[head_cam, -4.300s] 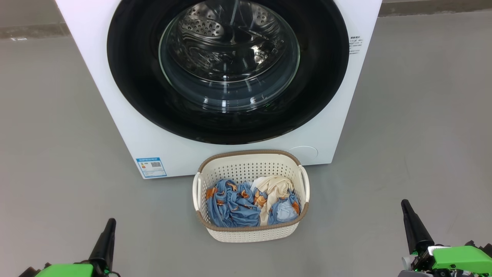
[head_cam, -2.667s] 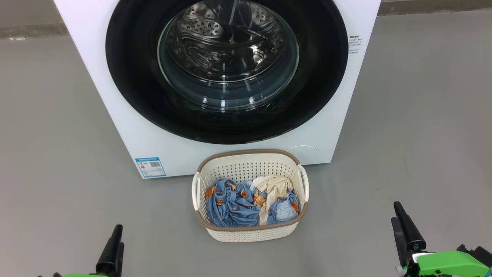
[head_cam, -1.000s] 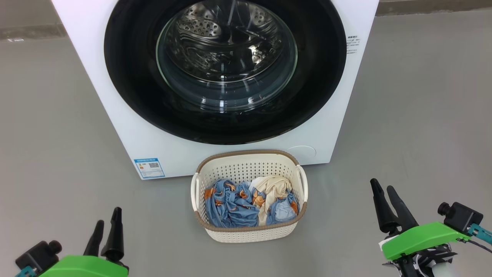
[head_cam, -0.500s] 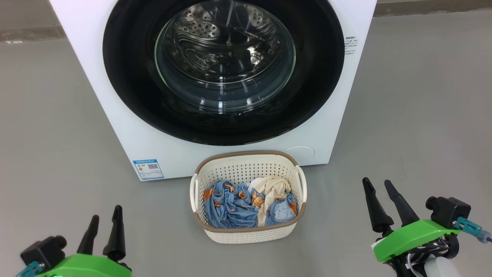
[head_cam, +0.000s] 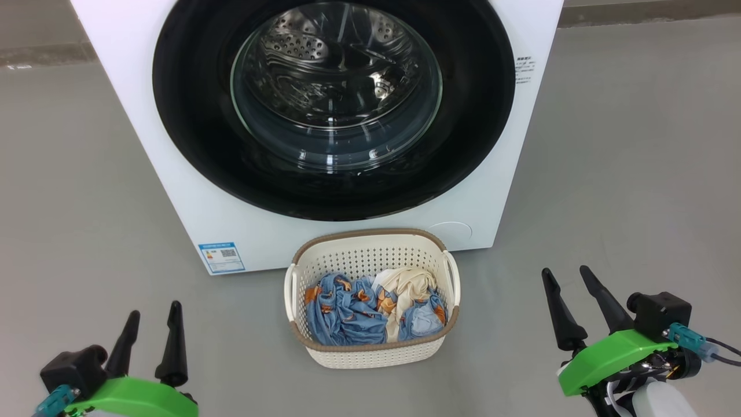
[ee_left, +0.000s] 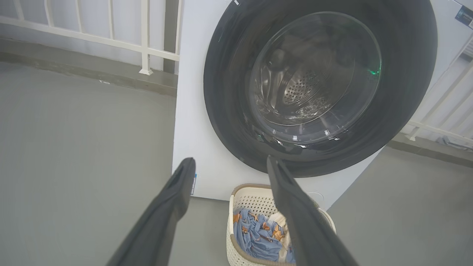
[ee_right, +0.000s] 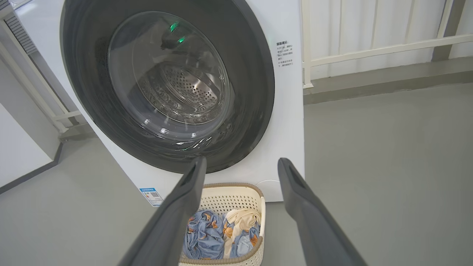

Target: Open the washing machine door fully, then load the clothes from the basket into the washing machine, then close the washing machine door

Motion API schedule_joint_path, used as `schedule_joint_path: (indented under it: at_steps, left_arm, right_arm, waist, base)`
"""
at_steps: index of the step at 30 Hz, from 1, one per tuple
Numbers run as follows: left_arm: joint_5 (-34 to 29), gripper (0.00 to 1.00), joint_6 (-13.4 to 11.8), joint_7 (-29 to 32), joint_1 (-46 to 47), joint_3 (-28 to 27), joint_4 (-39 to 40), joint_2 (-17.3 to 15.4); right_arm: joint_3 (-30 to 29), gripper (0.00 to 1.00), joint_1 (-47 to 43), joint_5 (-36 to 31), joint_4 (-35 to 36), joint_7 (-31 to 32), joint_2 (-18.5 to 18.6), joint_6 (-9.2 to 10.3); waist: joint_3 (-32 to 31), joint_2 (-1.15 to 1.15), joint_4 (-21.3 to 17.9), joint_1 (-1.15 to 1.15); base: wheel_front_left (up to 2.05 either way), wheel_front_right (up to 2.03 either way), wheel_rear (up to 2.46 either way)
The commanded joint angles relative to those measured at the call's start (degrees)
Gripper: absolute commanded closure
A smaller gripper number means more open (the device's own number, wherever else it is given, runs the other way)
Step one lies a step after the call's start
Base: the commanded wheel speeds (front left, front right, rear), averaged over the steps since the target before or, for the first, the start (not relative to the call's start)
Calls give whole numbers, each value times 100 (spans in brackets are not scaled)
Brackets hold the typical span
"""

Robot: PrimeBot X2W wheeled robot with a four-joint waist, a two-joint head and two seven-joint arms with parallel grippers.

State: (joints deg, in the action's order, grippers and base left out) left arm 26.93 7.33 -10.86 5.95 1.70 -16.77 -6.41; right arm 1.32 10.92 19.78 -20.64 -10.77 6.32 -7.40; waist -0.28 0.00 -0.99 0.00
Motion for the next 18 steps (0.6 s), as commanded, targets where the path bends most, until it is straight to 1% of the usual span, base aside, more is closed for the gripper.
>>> schedule_joint_path:
  at_steps: [1, 18]
  left_arm:
    - [-230, 0, 10, -91, 281, -186, 116, -146]
    - [-1598, 0, -27, -377, 422, -415, -125, -172]
  right_arm:
    - [112, 0, 302, -247, 95, -102, 16, -8]
    - [-45, 0, 438, -1607, -113, -386, -32, -9]
  waist:
    - [-6, 0, -7, 0]
    - [-41, 0, -64, 0]
  base:
    - [0, 0, 0]
    - [0, 0, 0]
